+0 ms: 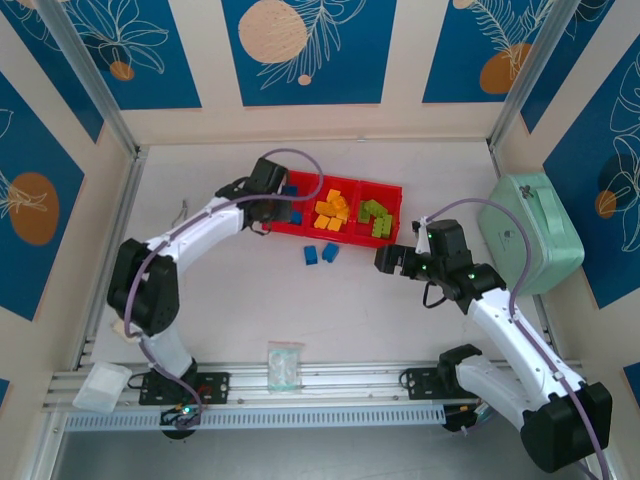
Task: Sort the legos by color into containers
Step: Place the lego in the container, then pick up the lego from the center of the table.
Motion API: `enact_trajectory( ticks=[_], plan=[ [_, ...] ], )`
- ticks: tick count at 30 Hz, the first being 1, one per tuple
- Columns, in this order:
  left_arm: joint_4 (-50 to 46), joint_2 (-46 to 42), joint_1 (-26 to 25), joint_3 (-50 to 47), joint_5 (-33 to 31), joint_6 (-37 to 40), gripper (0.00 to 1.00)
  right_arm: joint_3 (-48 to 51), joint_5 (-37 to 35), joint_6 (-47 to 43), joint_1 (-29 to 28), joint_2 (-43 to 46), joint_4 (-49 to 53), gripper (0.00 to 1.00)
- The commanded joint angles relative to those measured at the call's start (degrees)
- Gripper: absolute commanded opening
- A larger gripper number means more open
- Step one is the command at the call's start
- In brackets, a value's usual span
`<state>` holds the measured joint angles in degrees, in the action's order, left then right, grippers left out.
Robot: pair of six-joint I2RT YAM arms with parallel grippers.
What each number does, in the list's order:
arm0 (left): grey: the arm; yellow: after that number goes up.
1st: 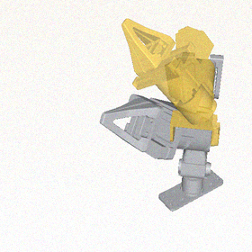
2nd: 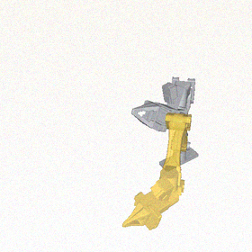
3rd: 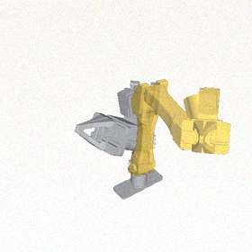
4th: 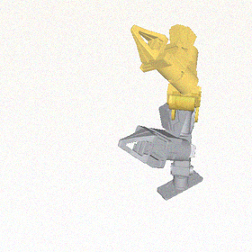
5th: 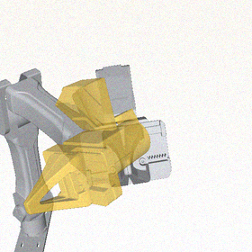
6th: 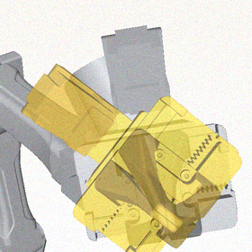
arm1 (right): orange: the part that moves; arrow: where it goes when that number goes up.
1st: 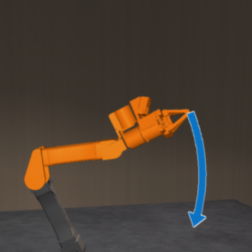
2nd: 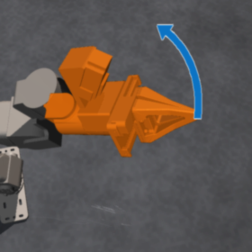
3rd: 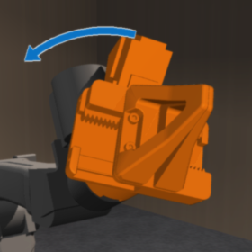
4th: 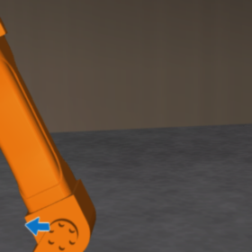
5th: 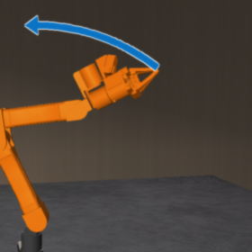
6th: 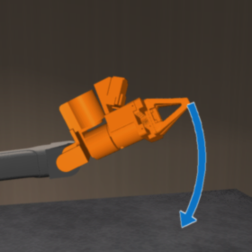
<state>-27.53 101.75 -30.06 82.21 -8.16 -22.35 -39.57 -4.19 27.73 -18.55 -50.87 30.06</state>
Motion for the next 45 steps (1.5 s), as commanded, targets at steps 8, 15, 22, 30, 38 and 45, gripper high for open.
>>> enact_trajectory(
  ticks=[8, 15, 22, 30, 38, 45],
  plan=[
    [-7.59, 15.26, 2.27, 17.53, -1.15, 5.60, 0.29, -2.53, -3.52, 0.42, -0.34, 2.74, 7.96, 0.99],
    [-6.68, 19.83, 3.38, 18.66, 0.51, 4.95, 0.31, -3.16, -2.83, 0.61, -0.85, 4.18, 9.07, 0.99],
    [-3.57, 16.21, 3.31, 14.47, -0.72, 4.61, 0.65, -4.10, -5.28, -0.81, -4.12, 4.21, 10.69, 0.99],
    [-2.98, 7.08, 2.86, 5.92, 1.12, 2.79, 0.71, -5.39, -4.94, 1.57, -4.35, 0.54, 8.96, 0.99],
    [2.46, -3.36, -5.70, -10.83, 4.27, -5.87, 0.71, -4.55, -3.92, 2.16, -4.89, -1.72, 6.84, 0.99],
    [3.88, 0.15, -9.97, -12.31, 6.69, -10.12, 0.72, -2.57, -2.73, 1.82, -4.83, -0.81, 6.29, 0.99]
  ],
)
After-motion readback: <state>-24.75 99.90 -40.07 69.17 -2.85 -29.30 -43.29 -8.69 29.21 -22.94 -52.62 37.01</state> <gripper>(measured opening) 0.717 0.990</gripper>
